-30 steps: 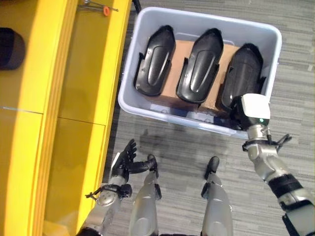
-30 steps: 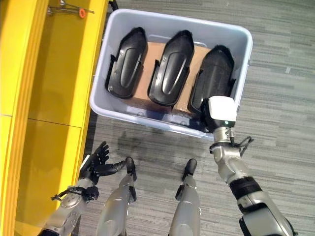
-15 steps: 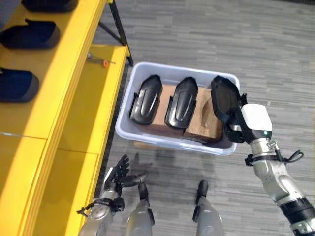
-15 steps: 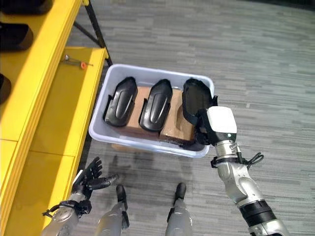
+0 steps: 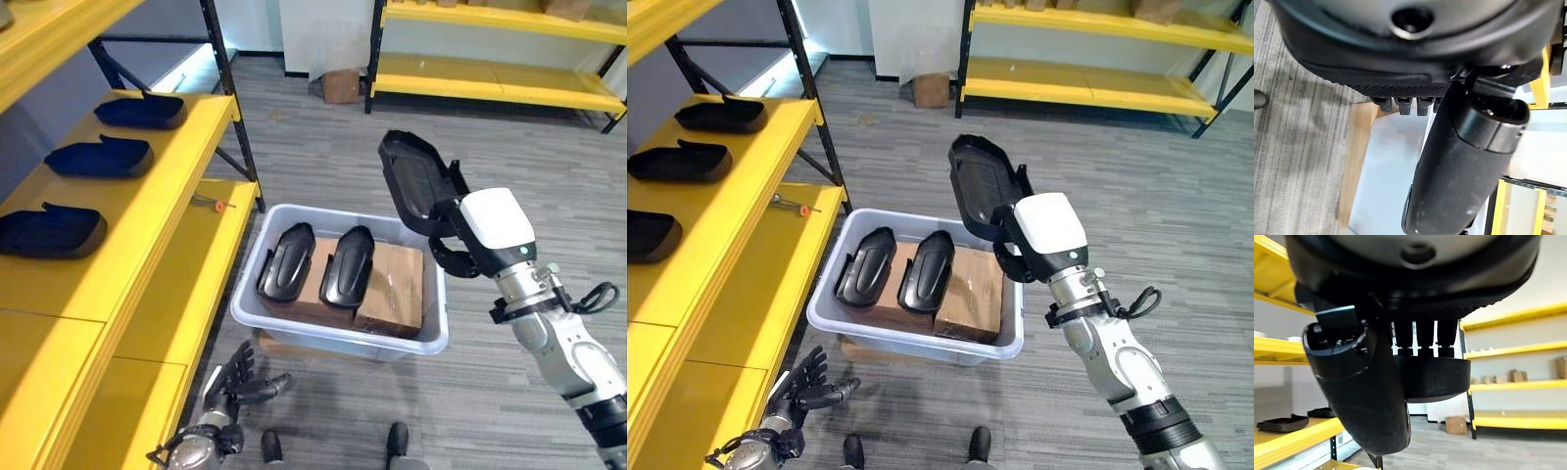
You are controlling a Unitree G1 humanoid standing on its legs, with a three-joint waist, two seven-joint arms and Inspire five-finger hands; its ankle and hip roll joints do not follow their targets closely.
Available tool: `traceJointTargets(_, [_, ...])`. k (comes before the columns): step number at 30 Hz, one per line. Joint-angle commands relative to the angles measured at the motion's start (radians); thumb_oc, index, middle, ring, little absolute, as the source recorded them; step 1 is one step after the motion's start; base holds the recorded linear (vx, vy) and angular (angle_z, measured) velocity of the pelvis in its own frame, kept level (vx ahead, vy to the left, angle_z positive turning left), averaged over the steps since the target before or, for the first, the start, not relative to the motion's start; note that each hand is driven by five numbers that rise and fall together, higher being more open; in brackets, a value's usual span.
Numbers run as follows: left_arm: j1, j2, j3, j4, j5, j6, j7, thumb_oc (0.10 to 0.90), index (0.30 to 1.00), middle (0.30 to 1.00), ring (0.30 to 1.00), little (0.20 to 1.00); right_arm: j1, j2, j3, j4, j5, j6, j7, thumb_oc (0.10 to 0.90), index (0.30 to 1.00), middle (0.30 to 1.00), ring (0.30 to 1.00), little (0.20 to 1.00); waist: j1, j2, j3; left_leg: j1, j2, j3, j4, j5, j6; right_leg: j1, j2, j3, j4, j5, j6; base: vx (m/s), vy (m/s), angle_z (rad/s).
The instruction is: Move parts from the plastic box to the shelf.
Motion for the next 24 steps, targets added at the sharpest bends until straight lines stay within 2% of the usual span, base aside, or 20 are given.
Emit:
traceJointTargets(1, [-0.032,0.007,0.004,-0.053,0.019,-0.064,-0.001,0.9,1.0,1.0,1.0,1.0,-0.157,-0.048,-0.039,-0.108,-0.002,-0.016,-0.05,0.4,0.3,0.3,0.3,0.3,0.021,-0.002,-0.087,0.072,0.06,-0.017,0.013,-0.085,-0.012,-0.016,-0.056,-0.027,0.137,-0.084,0.053,0.0,-0.045,0.1])
traceJointTargets(5, [-0.033,0.004,0.005,-0.057,0.013,-0.066,0.004,0.9,1.0,1.0,1.0,1.0,-0.18,-0.035,-0.024,-0.126,0.02,-0.028,-0.044,0.4,0.3,0.3,0.3,0.3,0.026,0.002,-0.091,0.069,0.077,-0.035,0.042,-0.089,-0.015,0.007,-0.038,-0.035,0.148,-0.112,0.039,0.01,-0.07,0.09])
traceJointTargets(9, [-0.025,-0.004,0.02,-0.099,-0.022,-0.074,0.025,0.9,1.0,1.0,1.0,1.0,-0.248,-0.022,0.018,-0.131,0.034,-0.037,-0.05,0.4,0.3,0.3,0.3,0.3,0.05,0.003,-0.092,0.047,0.119,-0.063,0.083,-0.07,-0.036,0.041,0.01,-0.053,0.137,-0.148,0.013,-0.02,-0.154,0.18])
traceJointTargets(10, [-0.017,-0.009,0.025,-0.113,-0.035,-0.075,0.029,0.9,1.0,1.0,1.0,1.0,-0.272,-0.013,0.03,-0.137,0.047,-0.043,-0.051,0.4,0.3,0.3,0.3,0.3,0.058,0.005,-0.09,0.041,0.134,-0.072,0.087,-0.055,-0.044,0.047,0.028,-0.059,0.132,-0.157,0.003,-0.02,-0.225,0.23])
traceJointTargets(11, [0.002,-0.021,0.034,-0.129,-0.051,-0.081,0.042,0.9,1.0,1.0,1.0,1.0,-0.326,0.003,0.063,-0.136,0.052,-0.046,-0.059,0.4,0.3,0.3,0.3,0.3,0.088,0.007,-0.089,0.032,0.151,-0.091,0.09,-0.028,-0.053,0.056,0.053,-0.07,0.121,-0.168,-0.006,-0.02,-0.179,0.19])
traceJointTargets(13, [0.004,-0.024,0.038,-0.132,-0.051,-0.08,0.043,0.9,1.0,1.0,1.0,1.0,-0.336,0.005,0.072,-0.129,0.052,-0.046,-0.062,0.4,0.3,0.3,0.3,0.3,0.082,0.012,-0.088,0.032,0.155,-0.094,0.089,-0.027,-0.056,0.059,0.058,-0.073,0.119,-0.167,-0.009,-0.02,-0.113,0.15])
traceJointTargets(14, [0.019,-0.032,0.046,-0.15,-0.055,-0.085,0.056,0.9,1.0,1.0,1.0,1.0,-0.382,0.016,0.09,-0.129,0.056,-0.045,-0.073,0.4,0.3,0.3,0.3,0.3,0.113,0.011,-0.076,0.01,0.172,-0.104,0.103,0.012,-0.069,0.065,0.077,-0.085,0.112,-0.178,-0.017,-0.09,-0.153,0.22])
traceJointTargets(16, [0.012,-0.031,0.04,-0.157,-0.062,-0.085,0.067,0.9,1.0,1.0,1.0,1.0,-0.429,0.007,0.103,-0.117,0.052,-0.036,-0.091,0.4,0.3,0.3,0.3,0.3,0.122,0.018,-0.051,-0.043,0.191,-0.11,0.136,0.055,-0.083,0.066,0.086,-0.121,0.115,-0.19,-0.032,-0.2,-0.17,0.34])
traceJointTargets(17, [-0.013,-0.023,0.019,-0.158,-0.072,-0.088,0.078,0.9,1.0,1.0,1.0,1.0,-0.442,-0.006,0.099,-0.115,0.051,-0.027,-0.112,0.4,0.3,0.3,0.3,0.3,0.101,0.014,-0.022,-0.1,0.213,-0.01,0.229,0.066,-0.059,0.059,0.075,-0.18,0.135,-0.198,-0.052,-0.21,-0.107,0.34])
traceJointTargets(18, [-0.014,-0.024,0.019,-0.158,-0.073,-0.088,0.078,0.9,1.0,1.0,1.0,1.0,-0.444,-0.006,0.099,-0.114,0.051,-0.027,-0.113,0.4,0.3,0.3,0.3,0.3,0.1,0.014,-0.023,-0.107,0.214,-0.014,0.237,0.062,-0.059,0.057,0.074,-0.181,0.138,-0.199,-0.052,-0.17,-0.112,0.81])
traceJointTargets(19, [-0.016,-0.024,0.012,-0.165,-0.078,-0.088,0.08,0.9,1.0,1.0,1.0,1.0,-0.445,-0.004,0.1,-0.12,0.043,-0.023,-0.123,0.4,0.3,0.3,0.3,0.3,0.086,0.013,-0.023,-0.096,0.239,0.038,0.266,0.038,-0.066,0.057,0.073,-0.193,0.146,-0.214,-0.052,-0.07,-0.035,1.2])
traceJointTargets(20, [-0.028,-0.02,0.003,-0.181,-0.086,-0.087,0.089,0.9,1.0,1.0,1.0,1.0,-0.45,0.006,0.098,-0.121,0.034,-0.008,-0.137,0.4,0.3,0.3,0.3,0.3,0.069,0.017,-0.024,-0.063,0.292,0.123,0.327,0.008,-0.069,0.046,0.067,-0.24,0.18,-0.233,-0.066,-0.07,-0.035,1.4])
traceJointTargets(21, [-0.027,-0.02,0.002,-0.182,-0.086,-0.087,0.089,0.9,1.0,1.0,1.0,1.0,-0.45,0.005,0.1,-0.121,0.033,-0.007,-0.138,0.4,0.3,0.3,0.3,0.3,0.069,0.018,-0.023,-0.061,0.293,0.123,0.328,0.004,-0.069,0.047,0.066,-0.24,0.186,-0.237,-0.066,-0.11,0.03,1.24])
traceJointTargets(22, [-0.046,-0.011,-0.012,-0.198,-0.084,-0.088,0.087,0.9,1.0,1.0,1.0,1.0,-0.448,0.007,0.093,-0.124,0.035,-0.003,-0.14,0.4,0.3,0.3,0.3,0.3,0.057,0.018,-0.031,-0.033,0.317,0.17,0.364,-0.006,-0.067,0.042,0.05,-0.277,0.213,-0.24,-0.072,-0.01,0.127,0.93])
traceJointTargets(24, [-0.075,-0.004,-0.033,-0.198,-0.081,-0.084,0.084,0.9,1.0,1.0,1.0,1.0,-0.419,-0.001,0.057,-0.145,0.04,-0.001,-0.139,0.4,0.3,0.3,0.3,0.3,0.026,0.027,-0.044,-0.001,0.311,0.224,0.276,-0.045,-0.067,0.041,0.004,-0.329,0.272,-0.242,-0.049,0.03,0.217,1.1])
